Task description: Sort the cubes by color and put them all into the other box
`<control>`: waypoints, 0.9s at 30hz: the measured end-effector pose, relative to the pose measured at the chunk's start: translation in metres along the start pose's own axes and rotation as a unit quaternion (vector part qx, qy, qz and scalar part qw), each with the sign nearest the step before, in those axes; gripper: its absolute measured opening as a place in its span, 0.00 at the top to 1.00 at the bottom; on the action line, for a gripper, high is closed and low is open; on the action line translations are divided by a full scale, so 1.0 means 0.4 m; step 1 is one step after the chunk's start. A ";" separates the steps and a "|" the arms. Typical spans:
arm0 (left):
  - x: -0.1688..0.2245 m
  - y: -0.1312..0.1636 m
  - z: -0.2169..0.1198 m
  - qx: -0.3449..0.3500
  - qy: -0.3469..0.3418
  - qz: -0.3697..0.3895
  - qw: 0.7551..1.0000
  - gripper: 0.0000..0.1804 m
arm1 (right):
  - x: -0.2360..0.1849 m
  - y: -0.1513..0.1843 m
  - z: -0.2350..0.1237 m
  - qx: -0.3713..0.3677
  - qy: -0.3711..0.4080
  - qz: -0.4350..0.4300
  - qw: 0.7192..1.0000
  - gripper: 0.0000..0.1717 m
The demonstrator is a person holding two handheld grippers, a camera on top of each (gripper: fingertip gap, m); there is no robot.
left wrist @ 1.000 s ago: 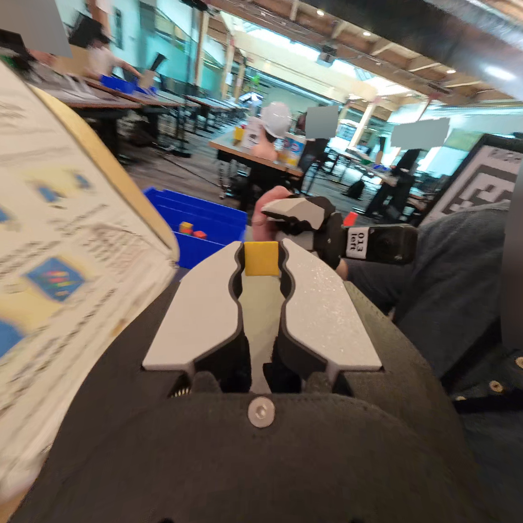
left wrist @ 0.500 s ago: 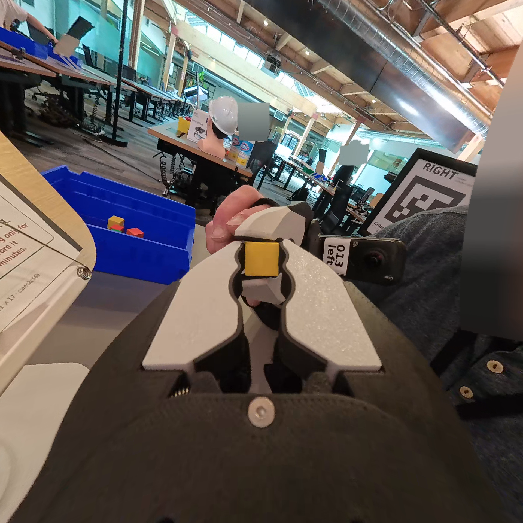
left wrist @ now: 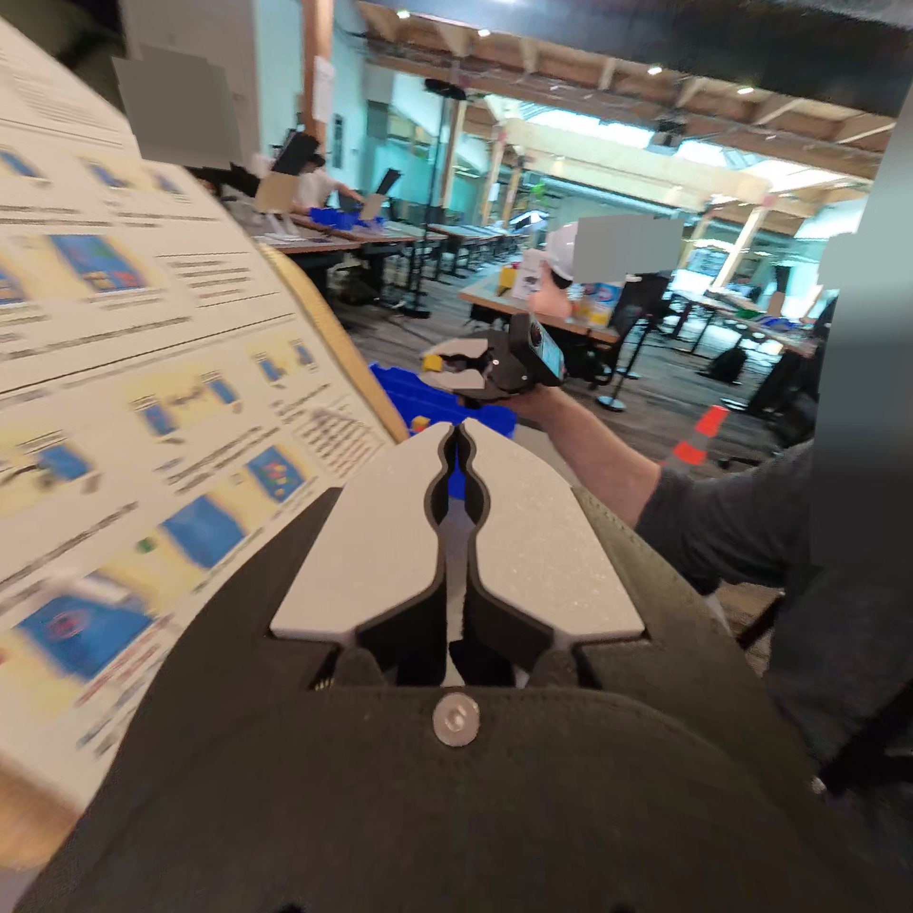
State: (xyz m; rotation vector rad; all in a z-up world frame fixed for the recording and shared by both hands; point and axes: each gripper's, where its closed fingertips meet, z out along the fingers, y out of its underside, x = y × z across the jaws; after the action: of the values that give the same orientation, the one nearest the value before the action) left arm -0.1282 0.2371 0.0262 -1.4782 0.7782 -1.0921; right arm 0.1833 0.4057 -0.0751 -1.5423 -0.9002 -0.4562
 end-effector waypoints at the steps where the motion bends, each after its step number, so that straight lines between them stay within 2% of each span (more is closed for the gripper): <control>1: -0.023 -0.003 -0.018 -0.002 -0.019 0.001 1.000 1.00 | -0.026 0.079 0.026 -0.056 -0.043 0.009 0.997 0.87; 4: -0.064 -0.013 -0.059 0.003 -0.038 -0.004 0.999 0.99 | -0.073 0.254 0.068 -0.165 -0.093 0.028 0.981 0.87; 5: -0.075 -0.014 -0.068 0.004 -0.042 -0.008 0.999 0.99 | -0.095 0.298 0.074 -0.194 -0.114 0.031 0.974 0.86; 7: -0.102 -0.008 -0.083 -0.002 -0.061 -0.008 0.998 0.99 | -0.099 0.351 0.086 -0.222 -0.108 0.042 0.968 0.83; 9: -0.130 0.001 -0.097 -0.015 -0.084 -0.003 0.996 0.99 | -0.088 0.361 0.087 -0.222 -0.103 0.061 0.968 0.79; 12: -0.185 0.026 -0.127 -0.049 -0.131 0.002 0.990 0.97 | -0.048 0.319 0.080 -0.181 -0.082 0.096 0.975 0.80; 16: -0.289 0.046 -0.211 -0.071 -0.217 -0.002 0.974 0.90 | -0.025 0.283 0.070 -0.161 -0.062 0.083 0.982 0.82; 19: -0.405 0.090 -0.321 -0.115 -0.320 -0.010 0.940 0.81 | -0.041 0.270 0.074 -0.158 -0.063 0.053 0.984 0.82; 22: -0.507 0.157 -0.440 -0.173 -0.410 -0.028 0.895 0.76 | -0.067 0.256 0.081 -0.154 -0.068 0.028 0.985 0.84; 25: -0.589 0.232 -0.546 -0.235 -0.482 -0.039 0.843 0.73 | -0.090 0.233 0.087 -0.139 -0.077 0.016 0.987 0.84; 27: -0.631 0.297 -0.594 -0.286 -0.500 -0.055 0.815 0.72 | -0.098 0.221 0.088 -0.131 -0.080 0.014 0.988 0.85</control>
State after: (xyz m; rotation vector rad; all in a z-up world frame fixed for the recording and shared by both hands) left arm -0.4293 0.3536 -0.1472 -2.3000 0.2353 0.0008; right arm 0.2187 0.4314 -0.1684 -1.8499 -0.9688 -0.4486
